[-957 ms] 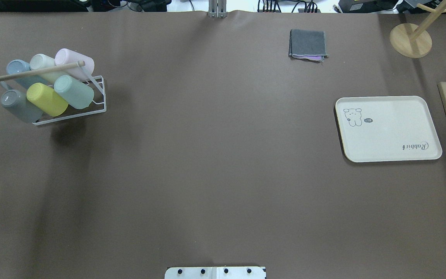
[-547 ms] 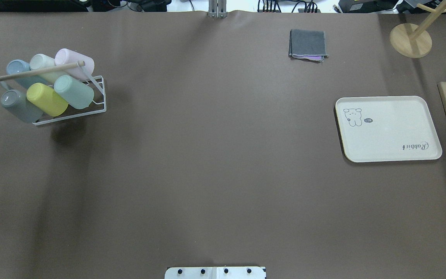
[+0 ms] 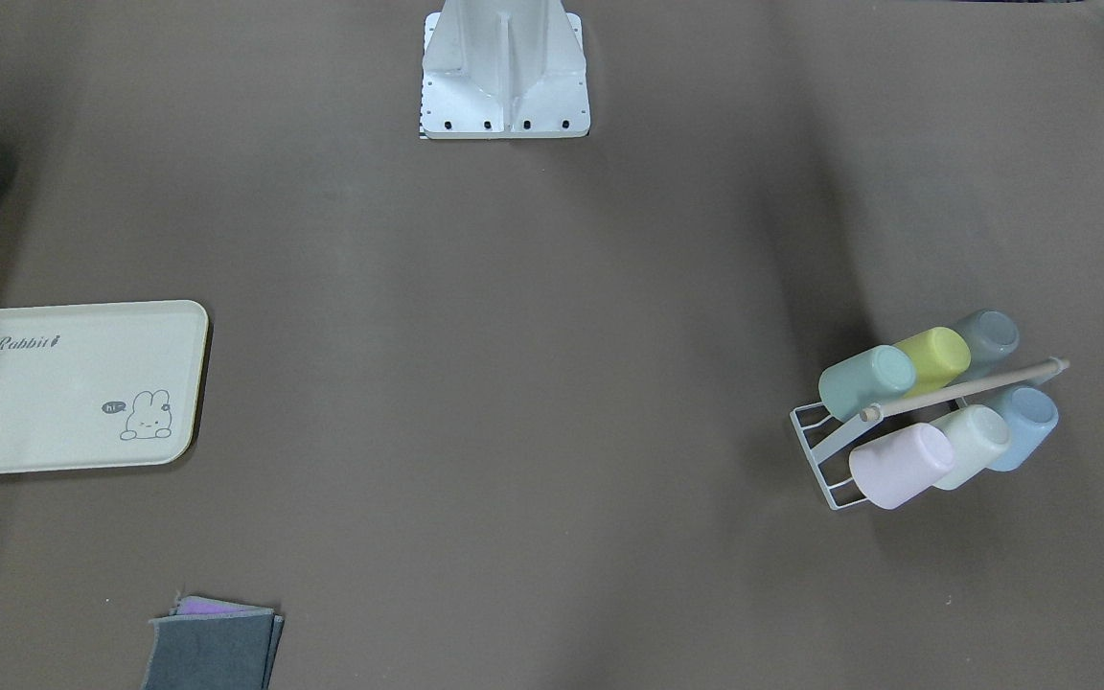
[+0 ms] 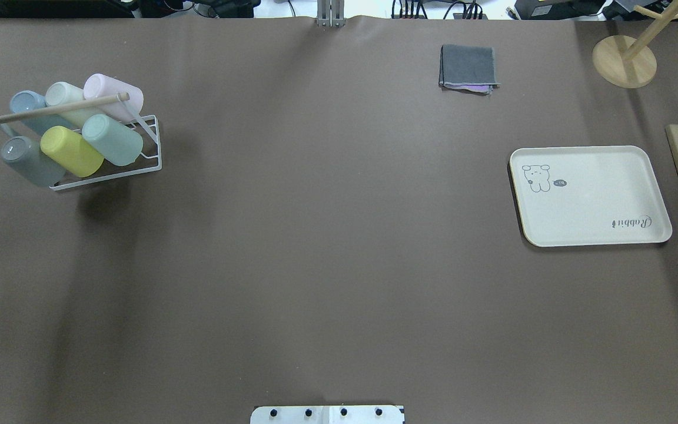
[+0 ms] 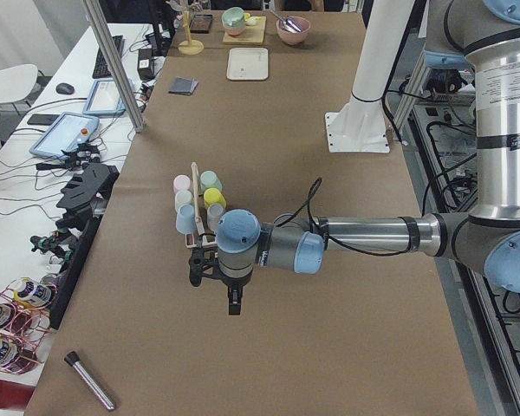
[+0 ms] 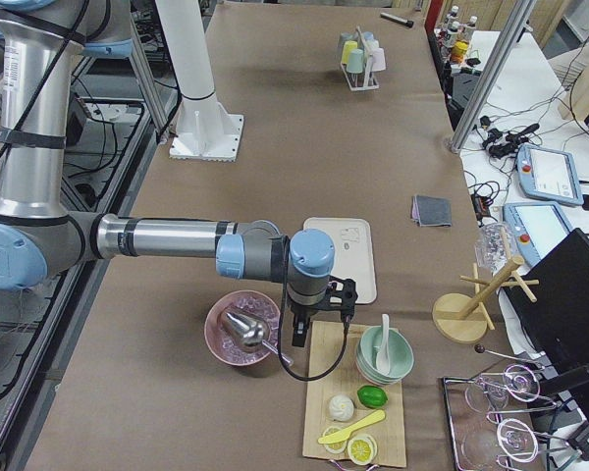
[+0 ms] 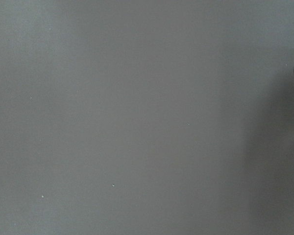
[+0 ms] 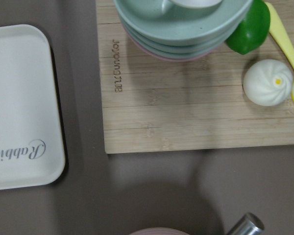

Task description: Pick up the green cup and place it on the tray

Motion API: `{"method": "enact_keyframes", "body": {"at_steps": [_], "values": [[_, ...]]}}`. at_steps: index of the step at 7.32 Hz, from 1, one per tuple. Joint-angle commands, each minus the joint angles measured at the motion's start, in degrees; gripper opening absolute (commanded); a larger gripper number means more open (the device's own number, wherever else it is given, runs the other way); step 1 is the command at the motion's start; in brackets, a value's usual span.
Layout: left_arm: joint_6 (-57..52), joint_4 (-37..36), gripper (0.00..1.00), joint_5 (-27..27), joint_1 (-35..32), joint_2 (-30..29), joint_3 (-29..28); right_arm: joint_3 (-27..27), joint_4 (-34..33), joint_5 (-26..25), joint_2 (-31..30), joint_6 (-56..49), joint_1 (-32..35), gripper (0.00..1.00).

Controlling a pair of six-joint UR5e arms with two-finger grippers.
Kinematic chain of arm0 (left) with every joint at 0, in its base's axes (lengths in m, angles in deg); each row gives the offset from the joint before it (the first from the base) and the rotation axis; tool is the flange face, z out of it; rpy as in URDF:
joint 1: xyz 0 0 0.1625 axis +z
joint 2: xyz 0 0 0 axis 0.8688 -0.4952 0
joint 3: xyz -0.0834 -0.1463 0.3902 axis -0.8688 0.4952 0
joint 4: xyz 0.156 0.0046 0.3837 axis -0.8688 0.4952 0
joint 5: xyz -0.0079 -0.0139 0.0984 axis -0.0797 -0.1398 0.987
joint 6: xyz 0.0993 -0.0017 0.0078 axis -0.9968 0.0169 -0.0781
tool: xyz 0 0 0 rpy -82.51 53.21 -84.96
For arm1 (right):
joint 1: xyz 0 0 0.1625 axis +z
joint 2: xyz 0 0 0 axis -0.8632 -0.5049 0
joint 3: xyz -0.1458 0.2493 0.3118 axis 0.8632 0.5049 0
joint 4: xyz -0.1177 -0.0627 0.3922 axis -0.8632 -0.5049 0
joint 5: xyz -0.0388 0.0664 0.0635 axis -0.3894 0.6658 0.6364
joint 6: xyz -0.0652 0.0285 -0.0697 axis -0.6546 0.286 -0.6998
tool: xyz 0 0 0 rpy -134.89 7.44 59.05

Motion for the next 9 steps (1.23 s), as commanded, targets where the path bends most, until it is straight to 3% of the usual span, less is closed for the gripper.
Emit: {"method": "enact_keyframes", "body": {"at_steps": [1,4,5,9], "values": [[-0.1,0.0,0.98,0.0,-0.1,0.0,0.0,1.7,0.3,-0.2,3.7,3.0,-4.4,1.0],[-0.1,0.0,0.98,0.0,0.0,0.0,-0.1,16.6,2.3,0.0,16.4,8.3,-7.7,0.98],[-0.1,0.0,0.98,0.1,0.0,-0.2,-0.3,19.1,2.2,-0.1,19.5,8.8,-9.5,0.97],[-0.1,0.0,0.98,0.7,0.0,0.0,-0.4,18.1,4.1,-0.7,19.7,12.8,-14.2,0.95]]}}
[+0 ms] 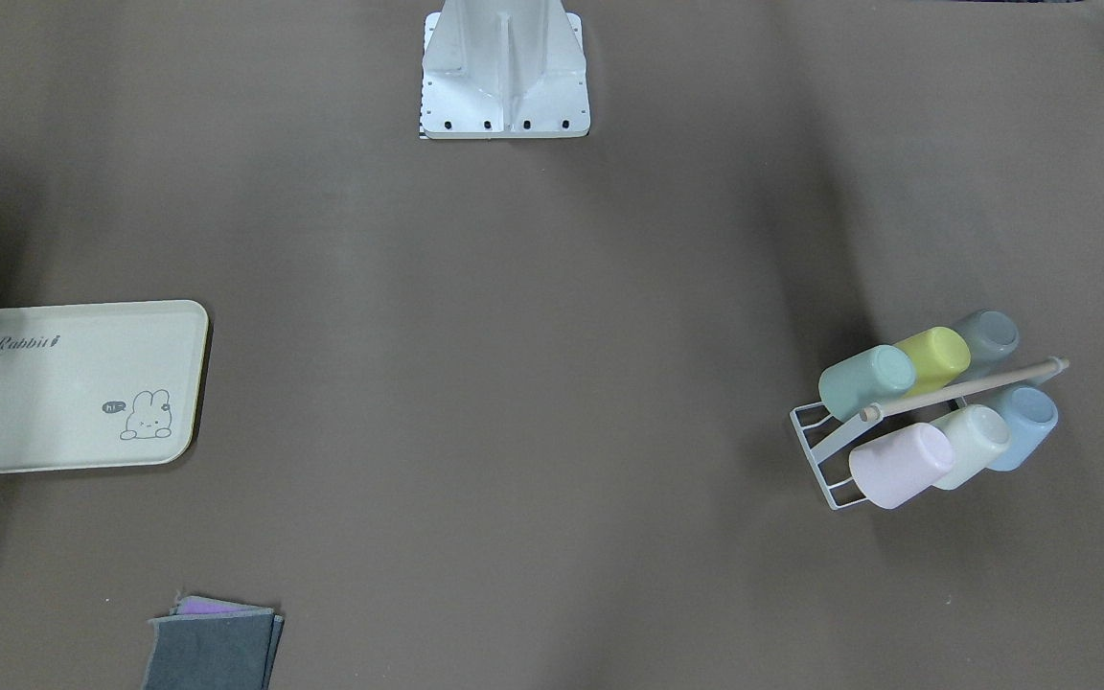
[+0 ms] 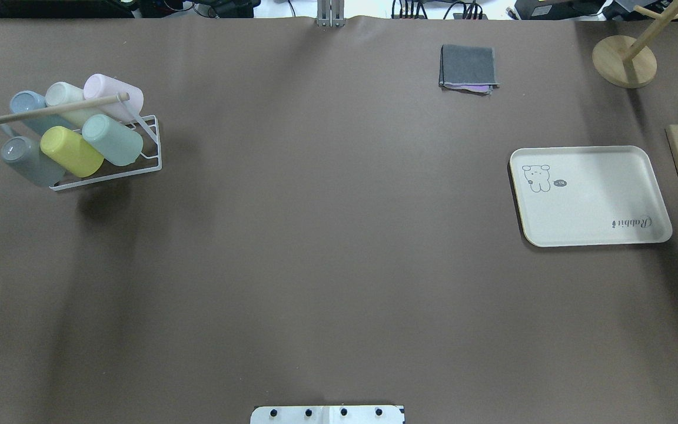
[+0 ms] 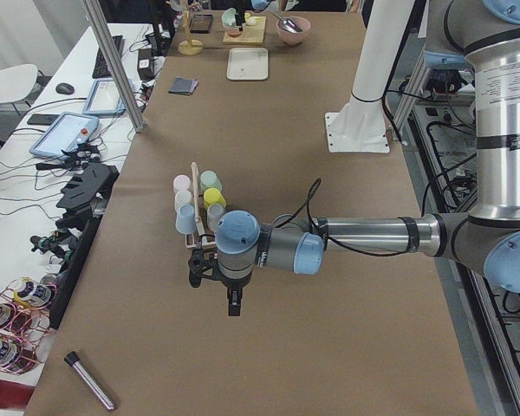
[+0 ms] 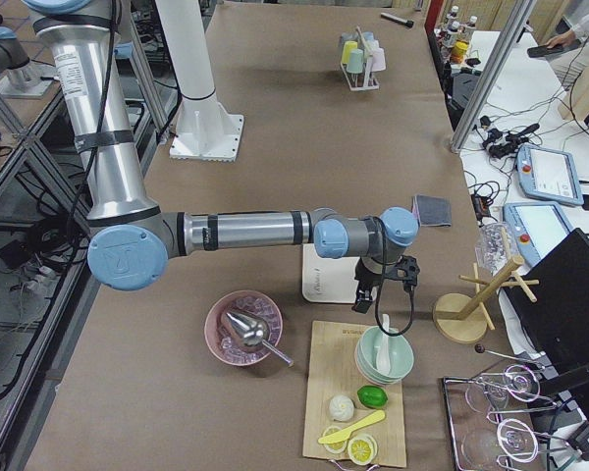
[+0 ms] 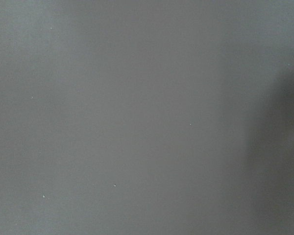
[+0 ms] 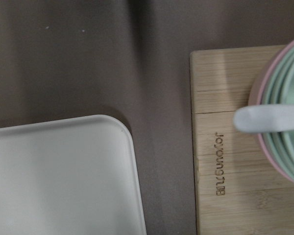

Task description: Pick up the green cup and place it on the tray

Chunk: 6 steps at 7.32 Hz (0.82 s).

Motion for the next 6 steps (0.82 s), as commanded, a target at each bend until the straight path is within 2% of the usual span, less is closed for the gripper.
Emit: {"method": "enact_keyframes", "body": {"at_steps": [1,2,3,5,6], "values": [[0.0,0.0,0.98,0.7,0.0,0.1,0.0,0.5,6.5,-0.3,-0.7,4.7,-3.7,0.95],[0.0,0.0,0.98,0.7,0.0,-0.1,0.1,0.8,9.8,-0.4,-2.0,6.6,-5.2,0.94],[0.1,0.0,0.98,0.7,0.0,-0.2,0.6,0.9,10.4,-0.5,-2.4,6.6,-6.3,0.92],[0.1,-0.1,0.98,0.7,0.9,-0.4,2.9,1.2,13.2,-0.2,-4.8,6.2,-7.4,0.83],[0.2,-0.3,0.98,0.5,3.0,-0.5,5.8,1.1,13.3,-0.2,-5.4,6.2,-7.5,0.79]]}}
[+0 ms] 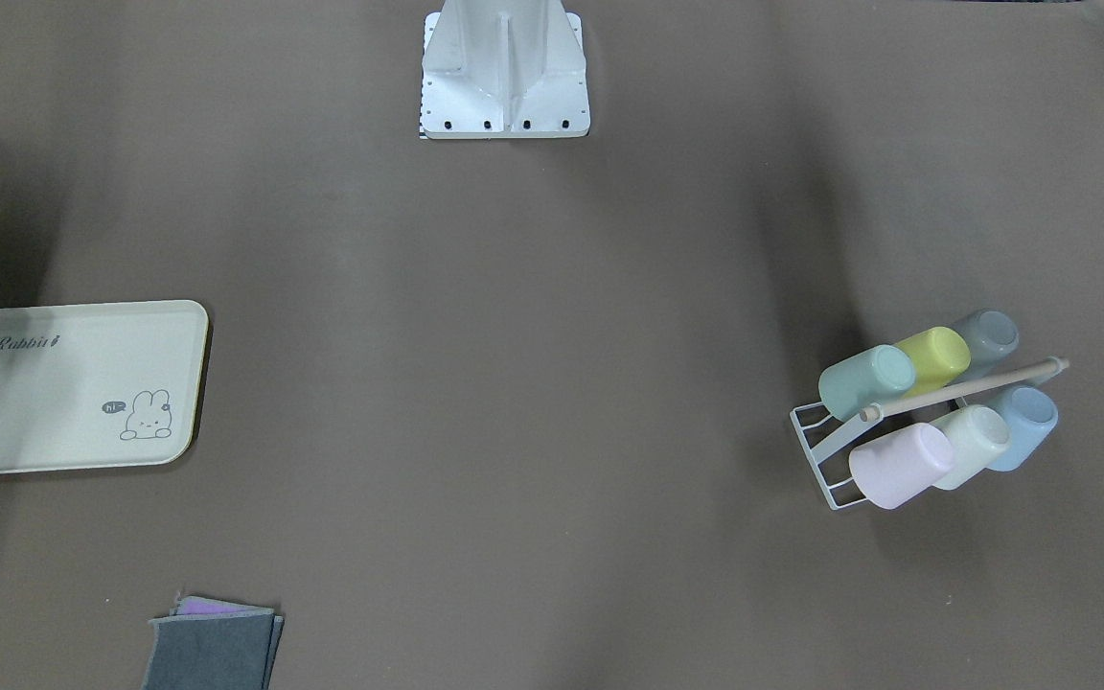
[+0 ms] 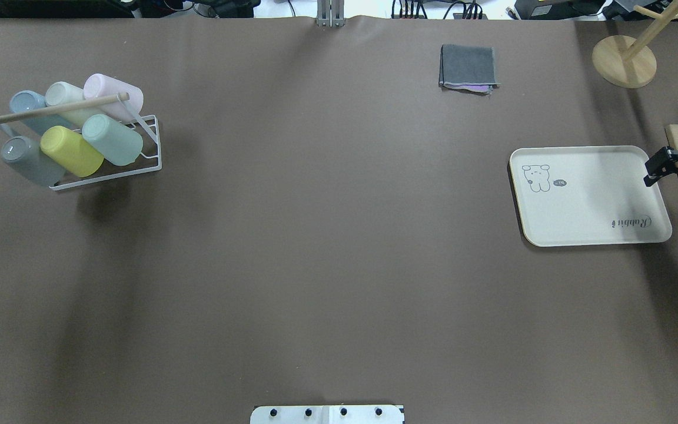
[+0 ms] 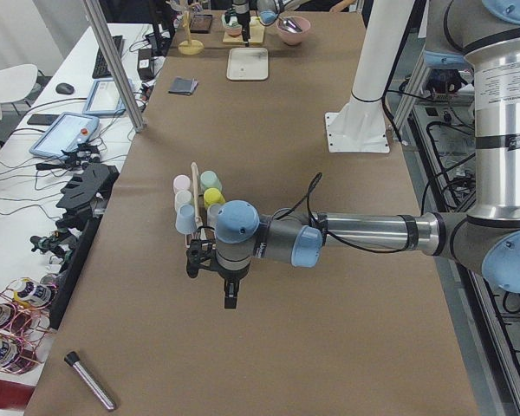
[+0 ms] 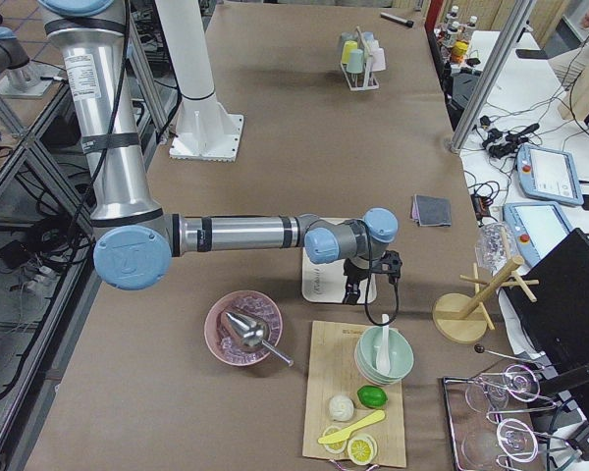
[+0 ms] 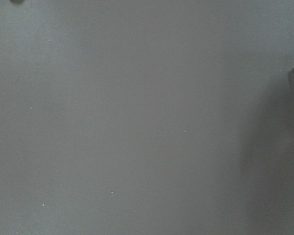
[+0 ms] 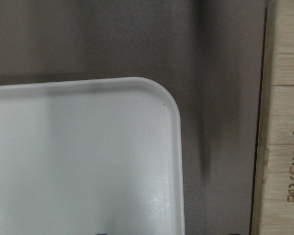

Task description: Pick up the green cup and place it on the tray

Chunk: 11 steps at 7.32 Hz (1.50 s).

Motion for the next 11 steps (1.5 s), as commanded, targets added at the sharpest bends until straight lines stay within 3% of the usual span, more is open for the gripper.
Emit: {"method": "enact_keyframes", "body": {"at_steps": [1,3,4,7,9,11], "values": [[1.5,-6.9,0.98,-0.1,3.9,-0.8,8.6,0.2,0.9,0.2,-1.8,-0.8,-0.6,0.75],[1.0,-23.6,0.98,0.0,5.9,-12.2,11.5,1.8,0.9,0.2,-1.8,-2.6,-0.9,0.69],[0.8,-25.5,0.98,0.0,6.4,-14.8,13.6,1.8,0.9,0.2,-1.8,-2.7,-1.3,0.65],[0.8,-25.4,0.99,0.1,15.3,-26.5,13.6,2.5,0.9,0.0,-1.8,-2.6,-2.5,0.53],[-8.5,-22.9,0.99,1.6,20.5,-31.6,11.7,2.8,0.9,0.0,-1.8,-2.6,-2.7,0.43],[-14.5,-18.0,0.99,11.3,29.1,-32.6,14.0,2.7,1.0,0.0,-1.8,-2.7,-2.7,0.29]]}}
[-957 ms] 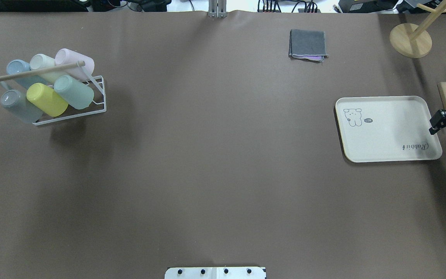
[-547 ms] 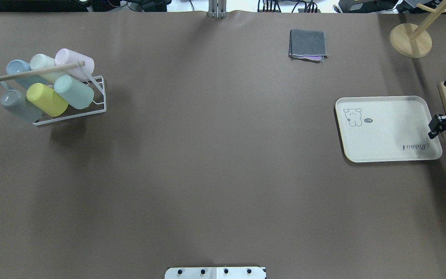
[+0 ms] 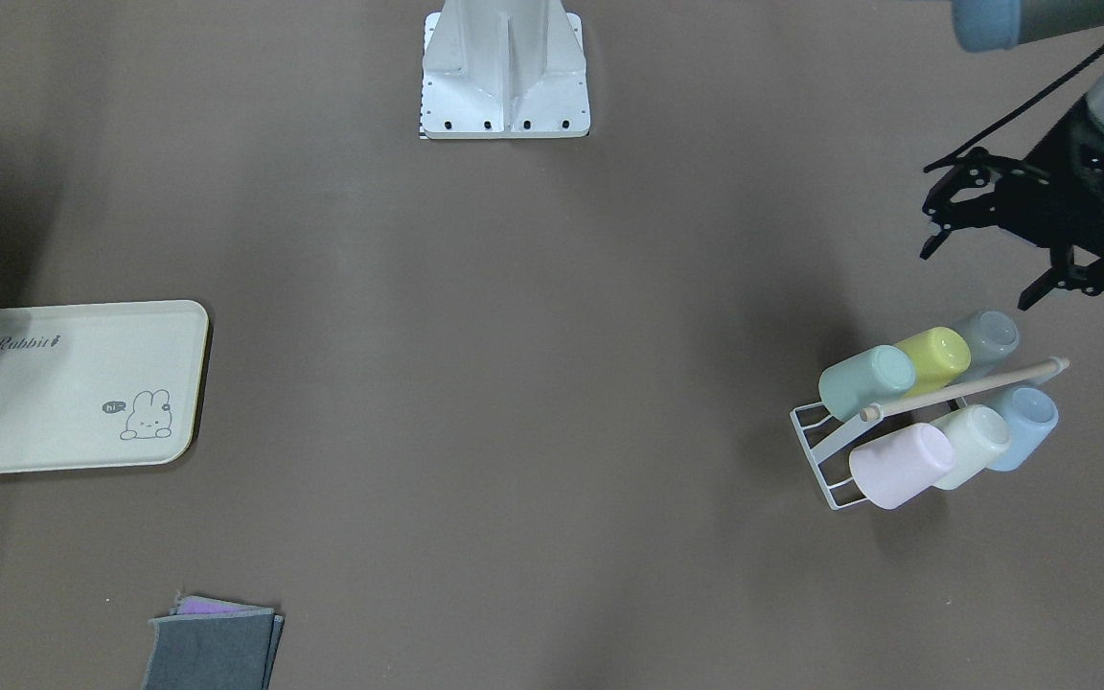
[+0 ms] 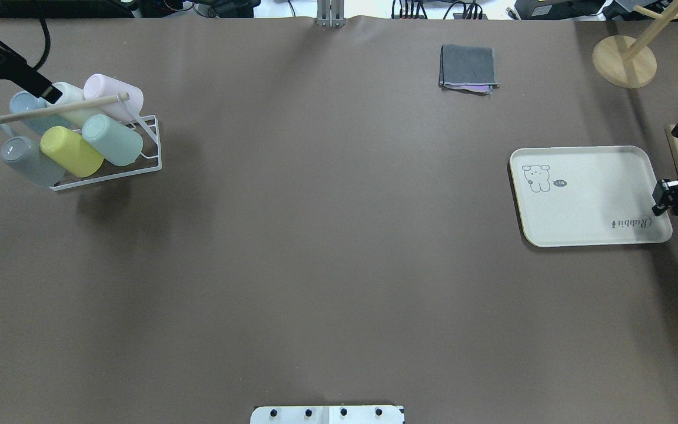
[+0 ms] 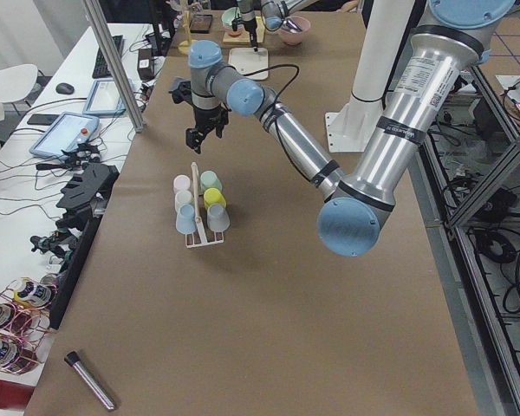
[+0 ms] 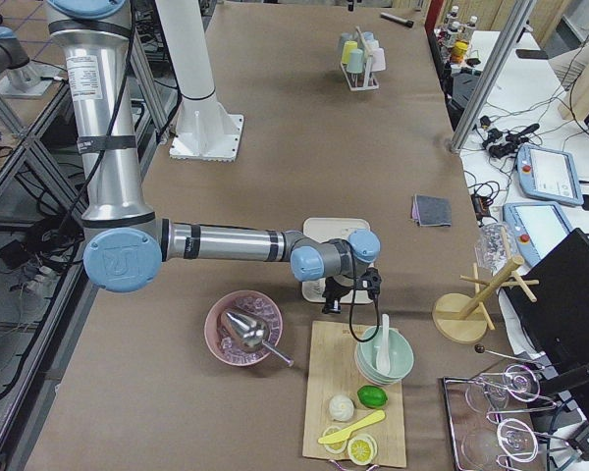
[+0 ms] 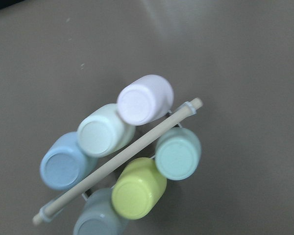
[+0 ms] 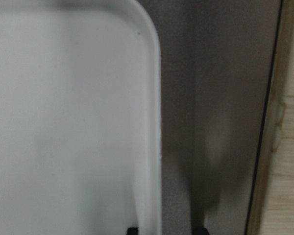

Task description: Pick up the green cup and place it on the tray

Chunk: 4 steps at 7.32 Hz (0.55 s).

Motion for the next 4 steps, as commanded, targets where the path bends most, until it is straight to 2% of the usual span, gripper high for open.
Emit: {"method": "enact_keyframes", "body": {"at_steps": [1,2,4], "values": [[-3.8,2.2,0.99,14.8,12.8,-1.7,3.4,0.0,0.1,0.1,0.0,-0.1,0.0,0.21],[-4.1,1.8,0.99,25.1,20.3,-1.4,5.4,0.2,0.2,0.0,0.0,-0.1,0.0,0.14],[-21.2,0.7,0.99,34.3,24.8,-0.8,6.4,-0.3,0.2,0.1,0.0,-0.1,0.0,0.0]]}}
